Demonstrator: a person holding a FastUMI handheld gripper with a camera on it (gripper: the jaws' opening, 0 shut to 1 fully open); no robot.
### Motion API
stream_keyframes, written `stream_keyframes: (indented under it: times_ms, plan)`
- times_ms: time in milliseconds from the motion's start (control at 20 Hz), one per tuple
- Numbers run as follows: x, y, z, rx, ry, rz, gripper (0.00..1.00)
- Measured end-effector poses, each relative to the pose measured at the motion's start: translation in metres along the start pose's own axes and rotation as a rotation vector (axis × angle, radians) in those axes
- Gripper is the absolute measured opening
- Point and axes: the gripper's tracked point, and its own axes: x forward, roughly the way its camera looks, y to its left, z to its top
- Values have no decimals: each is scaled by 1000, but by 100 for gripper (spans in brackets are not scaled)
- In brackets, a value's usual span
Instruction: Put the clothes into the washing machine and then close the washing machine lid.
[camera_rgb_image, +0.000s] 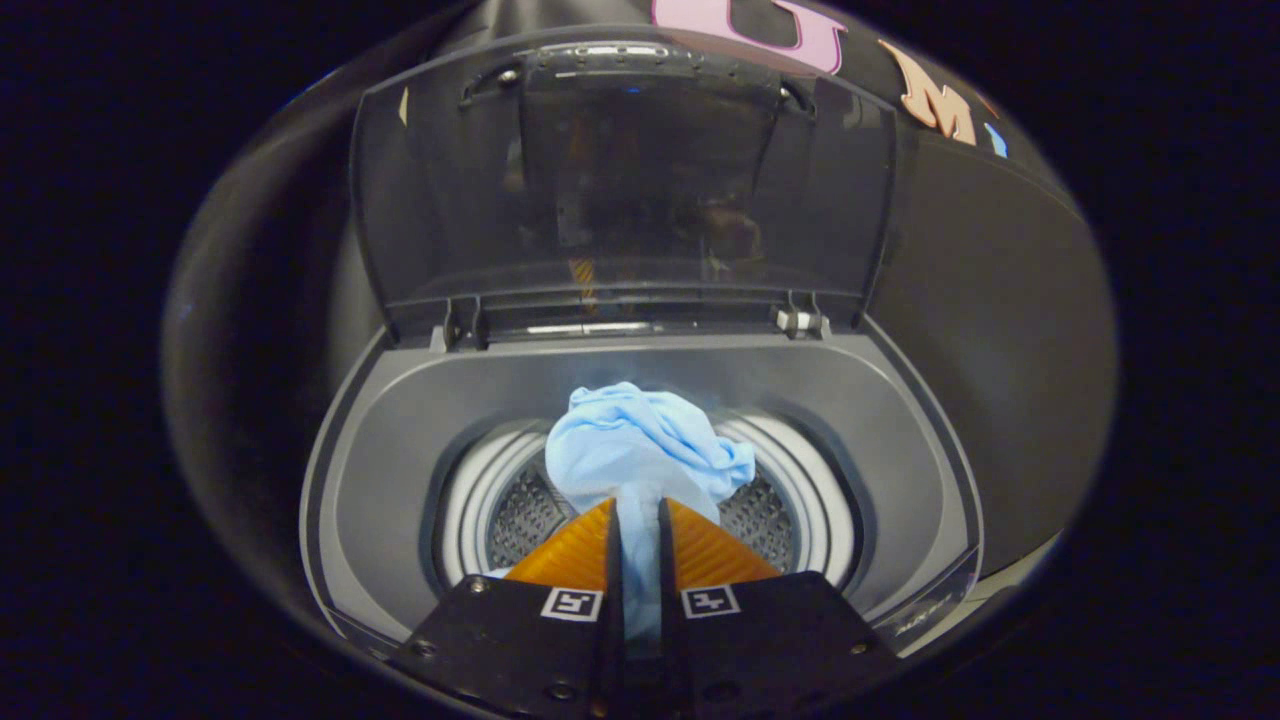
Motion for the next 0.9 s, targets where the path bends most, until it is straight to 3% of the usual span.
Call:
stream_keyframes:
  times_ms: [100, 300, 550, 900]
  plan:
    - [0, -7, -8, -1, 48, -29, 21]
    - [-15, -6, 13, 79, -65, 13, 56]
    - [-31, -3, 22, 68, -151, 28, 100]
    - [-109, 0, 91, 27, -395, 11, 99]
